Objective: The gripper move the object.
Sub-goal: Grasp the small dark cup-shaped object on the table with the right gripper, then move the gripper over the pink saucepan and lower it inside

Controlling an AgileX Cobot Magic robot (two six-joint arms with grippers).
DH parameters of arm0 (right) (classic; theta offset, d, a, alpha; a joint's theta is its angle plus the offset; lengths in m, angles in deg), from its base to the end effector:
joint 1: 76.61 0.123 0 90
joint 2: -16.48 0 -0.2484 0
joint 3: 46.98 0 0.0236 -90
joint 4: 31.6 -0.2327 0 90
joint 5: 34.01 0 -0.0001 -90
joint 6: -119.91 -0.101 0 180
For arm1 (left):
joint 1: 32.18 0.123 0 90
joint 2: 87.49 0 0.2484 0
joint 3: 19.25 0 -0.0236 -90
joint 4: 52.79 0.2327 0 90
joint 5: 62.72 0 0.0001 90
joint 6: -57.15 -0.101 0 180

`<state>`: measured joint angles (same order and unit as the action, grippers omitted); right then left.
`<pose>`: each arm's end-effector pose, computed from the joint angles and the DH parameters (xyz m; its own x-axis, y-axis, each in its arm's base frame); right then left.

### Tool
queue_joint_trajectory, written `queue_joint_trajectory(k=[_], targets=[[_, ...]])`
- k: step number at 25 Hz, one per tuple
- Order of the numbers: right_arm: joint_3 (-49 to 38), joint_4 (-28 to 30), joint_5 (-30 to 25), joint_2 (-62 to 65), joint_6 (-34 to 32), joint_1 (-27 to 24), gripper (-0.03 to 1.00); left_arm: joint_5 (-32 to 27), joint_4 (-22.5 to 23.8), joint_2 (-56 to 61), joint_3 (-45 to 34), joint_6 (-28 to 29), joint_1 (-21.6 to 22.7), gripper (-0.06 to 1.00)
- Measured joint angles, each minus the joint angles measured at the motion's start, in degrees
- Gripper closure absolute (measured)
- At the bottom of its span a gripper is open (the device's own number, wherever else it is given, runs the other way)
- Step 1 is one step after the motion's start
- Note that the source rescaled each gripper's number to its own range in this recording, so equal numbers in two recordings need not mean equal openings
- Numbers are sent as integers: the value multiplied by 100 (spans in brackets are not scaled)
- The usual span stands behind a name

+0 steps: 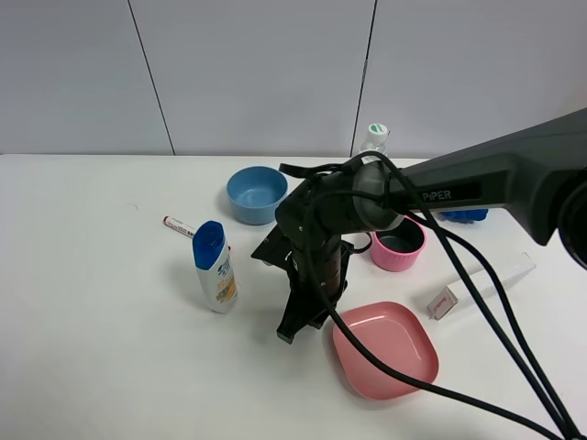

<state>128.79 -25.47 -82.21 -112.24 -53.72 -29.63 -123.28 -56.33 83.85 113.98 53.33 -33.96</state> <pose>0.2378 0.2431 0.0749 -0.5383 -0.8422 0.0314 -0.8415 0.5350 -0.0751 0.0231 -0.0062 0.2677 -0.4341 0.0497 -0.8995 0.0952 0.9954 0.0091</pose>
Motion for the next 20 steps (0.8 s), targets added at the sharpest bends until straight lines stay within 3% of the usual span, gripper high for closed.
queue_joint_trajectory(k=[20], targets=[[0,172,-229,368,-48,-6,97,0,6,0,0,0,0,-6]])
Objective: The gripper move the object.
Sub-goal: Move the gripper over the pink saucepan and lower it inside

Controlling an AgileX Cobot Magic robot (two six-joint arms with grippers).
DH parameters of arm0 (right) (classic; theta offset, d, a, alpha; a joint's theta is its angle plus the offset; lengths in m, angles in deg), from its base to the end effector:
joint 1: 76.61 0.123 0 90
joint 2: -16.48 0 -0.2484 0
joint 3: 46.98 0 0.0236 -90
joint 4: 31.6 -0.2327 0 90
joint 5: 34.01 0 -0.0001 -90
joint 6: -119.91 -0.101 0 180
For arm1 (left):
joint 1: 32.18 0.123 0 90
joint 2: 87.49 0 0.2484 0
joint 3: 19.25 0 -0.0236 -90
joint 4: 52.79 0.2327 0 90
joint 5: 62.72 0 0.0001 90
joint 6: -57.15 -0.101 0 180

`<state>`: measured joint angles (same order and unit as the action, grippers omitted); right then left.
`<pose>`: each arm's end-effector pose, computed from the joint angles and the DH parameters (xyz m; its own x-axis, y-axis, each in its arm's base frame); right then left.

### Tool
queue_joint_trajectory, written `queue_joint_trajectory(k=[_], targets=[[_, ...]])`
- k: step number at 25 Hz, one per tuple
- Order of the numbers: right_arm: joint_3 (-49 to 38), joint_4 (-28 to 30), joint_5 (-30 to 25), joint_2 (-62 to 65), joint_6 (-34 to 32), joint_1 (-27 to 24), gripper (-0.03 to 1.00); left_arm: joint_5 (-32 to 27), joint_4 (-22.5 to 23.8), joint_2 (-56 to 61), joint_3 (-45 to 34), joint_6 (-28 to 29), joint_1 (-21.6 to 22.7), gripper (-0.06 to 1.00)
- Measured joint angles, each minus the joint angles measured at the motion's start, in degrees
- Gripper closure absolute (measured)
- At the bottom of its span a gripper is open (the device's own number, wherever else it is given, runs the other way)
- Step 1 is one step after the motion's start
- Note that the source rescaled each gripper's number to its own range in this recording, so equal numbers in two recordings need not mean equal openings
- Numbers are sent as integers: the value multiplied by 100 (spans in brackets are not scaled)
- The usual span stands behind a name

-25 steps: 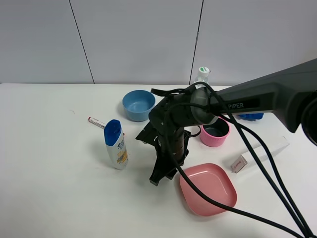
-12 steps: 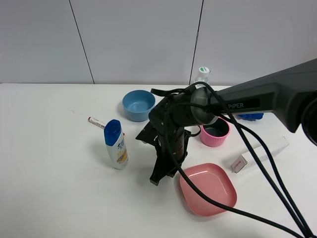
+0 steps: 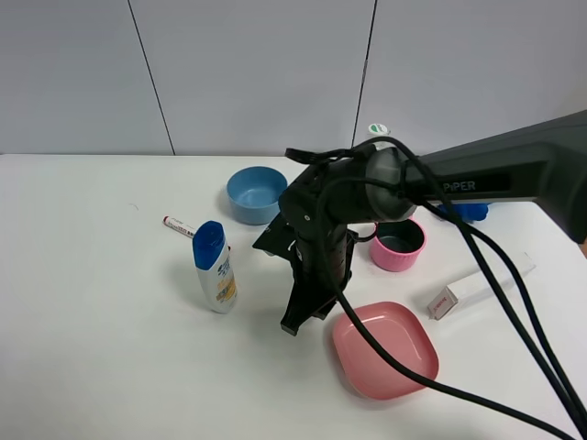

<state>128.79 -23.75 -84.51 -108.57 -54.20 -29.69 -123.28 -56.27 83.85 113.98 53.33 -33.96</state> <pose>0.2390 0.2399 0.0969 -0.5334 -0.8458 0.0116 -0.8418 0.5295 -0.1051 0.0231 -0.0061 0.2677 -0.4341 0.0502 -0.8995 0.0946 0.9955 0.0100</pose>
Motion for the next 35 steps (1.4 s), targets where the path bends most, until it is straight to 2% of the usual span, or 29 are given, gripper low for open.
queue_joint_trajectory(k=[15,23,30,35], targets=[[0,89,-285,1131,-590,-238,97,0,0,0,0,0,0,-6],[0,208,-47,1513,-845,-644,97,0,0,0,0,0,0,-6],[0,199,689,1519,-897,-1040,97,0,0,0,0,0,0,-6],[0,209,1752,1519,-897,-1077,97,0,0,0,0,0,0,-6]])
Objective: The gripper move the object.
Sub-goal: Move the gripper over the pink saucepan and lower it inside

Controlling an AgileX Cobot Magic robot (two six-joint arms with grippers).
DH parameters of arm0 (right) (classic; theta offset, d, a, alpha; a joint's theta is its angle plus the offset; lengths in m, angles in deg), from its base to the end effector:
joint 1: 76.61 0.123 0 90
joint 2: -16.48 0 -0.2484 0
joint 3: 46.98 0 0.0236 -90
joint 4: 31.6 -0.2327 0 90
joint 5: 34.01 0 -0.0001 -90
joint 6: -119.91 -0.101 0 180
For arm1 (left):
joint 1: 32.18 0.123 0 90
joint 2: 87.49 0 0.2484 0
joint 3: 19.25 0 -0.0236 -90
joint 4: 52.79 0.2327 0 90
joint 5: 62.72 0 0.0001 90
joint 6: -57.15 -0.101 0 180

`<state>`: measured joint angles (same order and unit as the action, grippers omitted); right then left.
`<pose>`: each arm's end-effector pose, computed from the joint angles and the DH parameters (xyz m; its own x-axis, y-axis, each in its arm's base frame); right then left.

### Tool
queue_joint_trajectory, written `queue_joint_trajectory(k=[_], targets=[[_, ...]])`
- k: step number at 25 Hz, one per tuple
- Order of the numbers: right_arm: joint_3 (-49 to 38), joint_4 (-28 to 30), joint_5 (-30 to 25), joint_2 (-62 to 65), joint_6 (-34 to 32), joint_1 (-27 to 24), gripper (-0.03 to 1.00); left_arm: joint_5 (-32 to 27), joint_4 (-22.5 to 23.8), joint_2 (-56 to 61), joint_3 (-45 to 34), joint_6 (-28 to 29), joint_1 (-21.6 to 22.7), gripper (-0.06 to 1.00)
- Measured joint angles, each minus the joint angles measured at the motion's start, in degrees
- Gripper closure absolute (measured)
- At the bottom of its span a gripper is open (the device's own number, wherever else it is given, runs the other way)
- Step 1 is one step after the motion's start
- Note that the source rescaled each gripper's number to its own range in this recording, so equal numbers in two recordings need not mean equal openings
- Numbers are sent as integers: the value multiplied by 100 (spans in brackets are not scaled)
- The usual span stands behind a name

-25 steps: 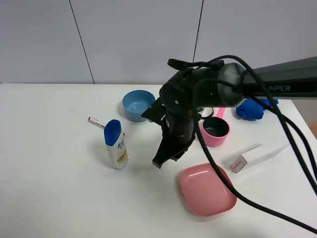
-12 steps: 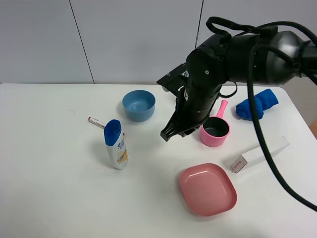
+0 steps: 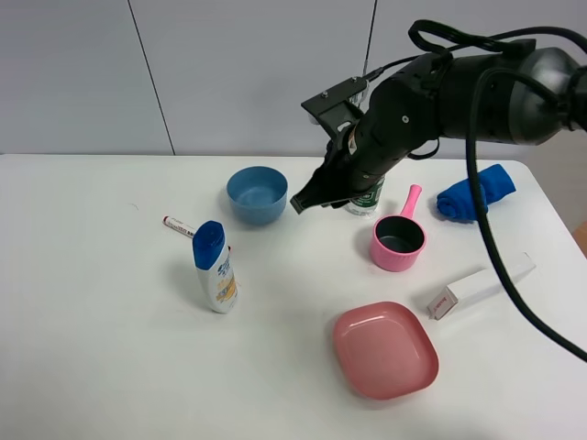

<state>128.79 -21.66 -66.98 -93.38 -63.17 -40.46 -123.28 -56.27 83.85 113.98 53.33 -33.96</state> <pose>0.2976 0.2057 0.1991 -0.6215 -0.5676 -0.5400 -0.6054 0.7854 -0.1288 0.0231 -0.0061 0.2677 -0.4341 0.0502 -0.8995 0.0946 0.9955 0.0100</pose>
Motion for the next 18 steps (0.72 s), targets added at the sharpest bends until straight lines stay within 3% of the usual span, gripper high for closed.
queue_joint_trajectory(k=[4,7,18], targets=[[0,0,619,-115,0,0,97,0,0,0,0,0,0,-6],[68,-5,464,-145,0,0,97,0,0,0,0,0,0,-6],[1204,-176,-2788,-121,-1,-654,97,0,0,0,0,0,0,-6]])
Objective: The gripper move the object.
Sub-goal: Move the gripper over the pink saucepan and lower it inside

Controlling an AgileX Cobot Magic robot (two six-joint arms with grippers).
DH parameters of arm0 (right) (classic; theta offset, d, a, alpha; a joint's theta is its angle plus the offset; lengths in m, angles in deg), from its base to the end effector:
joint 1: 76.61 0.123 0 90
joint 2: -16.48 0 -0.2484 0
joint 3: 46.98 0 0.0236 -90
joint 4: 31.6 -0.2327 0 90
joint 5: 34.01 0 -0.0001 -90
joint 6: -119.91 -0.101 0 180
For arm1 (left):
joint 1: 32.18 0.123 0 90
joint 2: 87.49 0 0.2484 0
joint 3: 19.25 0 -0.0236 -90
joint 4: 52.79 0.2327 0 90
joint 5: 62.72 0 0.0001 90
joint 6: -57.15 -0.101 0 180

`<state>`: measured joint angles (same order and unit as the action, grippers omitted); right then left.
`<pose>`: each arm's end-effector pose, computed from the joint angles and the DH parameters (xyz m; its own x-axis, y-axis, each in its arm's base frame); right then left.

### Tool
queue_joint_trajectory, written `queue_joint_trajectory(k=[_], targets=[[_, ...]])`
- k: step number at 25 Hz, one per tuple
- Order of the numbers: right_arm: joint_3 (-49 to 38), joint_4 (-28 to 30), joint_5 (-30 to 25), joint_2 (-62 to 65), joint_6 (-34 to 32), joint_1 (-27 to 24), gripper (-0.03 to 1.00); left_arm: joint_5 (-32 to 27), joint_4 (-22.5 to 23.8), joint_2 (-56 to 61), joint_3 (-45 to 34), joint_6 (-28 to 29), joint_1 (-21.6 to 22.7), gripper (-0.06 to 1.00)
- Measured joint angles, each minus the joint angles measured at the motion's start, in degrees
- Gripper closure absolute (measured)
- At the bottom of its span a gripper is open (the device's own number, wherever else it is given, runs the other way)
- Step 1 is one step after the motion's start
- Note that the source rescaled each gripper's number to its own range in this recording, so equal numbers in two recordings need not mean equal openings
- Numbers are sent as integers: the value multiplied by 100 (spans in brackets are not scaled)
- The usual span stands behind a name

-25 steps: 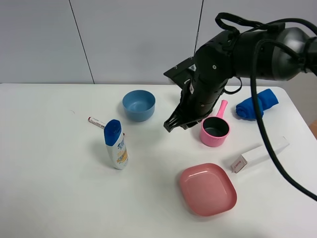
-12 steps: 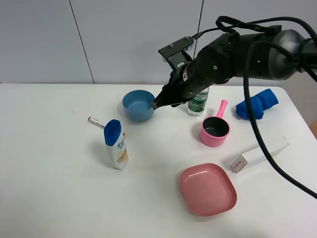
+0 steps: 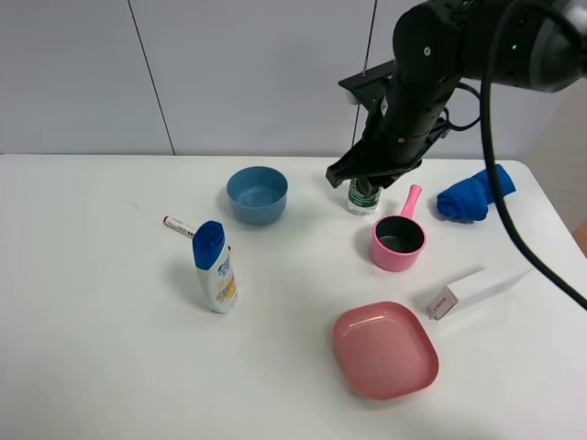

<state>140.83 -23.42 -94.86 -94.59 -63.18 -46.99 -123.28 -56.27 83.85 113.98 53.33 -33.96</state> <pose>0.3096 0.1616 0.2281 -0.8276 -0.4888 -0.2760 -0.4737 0.8720 -0.1238 0.0231 -0.0061 0.2677 -0.4341 0.0502 -0.8995 0.0946 0.9955 0.0100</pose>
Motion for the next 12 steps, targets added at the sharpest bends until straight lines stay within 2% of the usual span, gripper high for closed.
queue_joint_trajectory(k=[5,8,12], targets=[[134,-343,-746,4,118,-523,97,0,0,0,0,0,0,-6],[134,-601,-858,4,267,-823,97,0,0,0,0,0,0,-6],[134,-589,-870,4,340,-1060,97,0,0,0,0,0,0,-6]])
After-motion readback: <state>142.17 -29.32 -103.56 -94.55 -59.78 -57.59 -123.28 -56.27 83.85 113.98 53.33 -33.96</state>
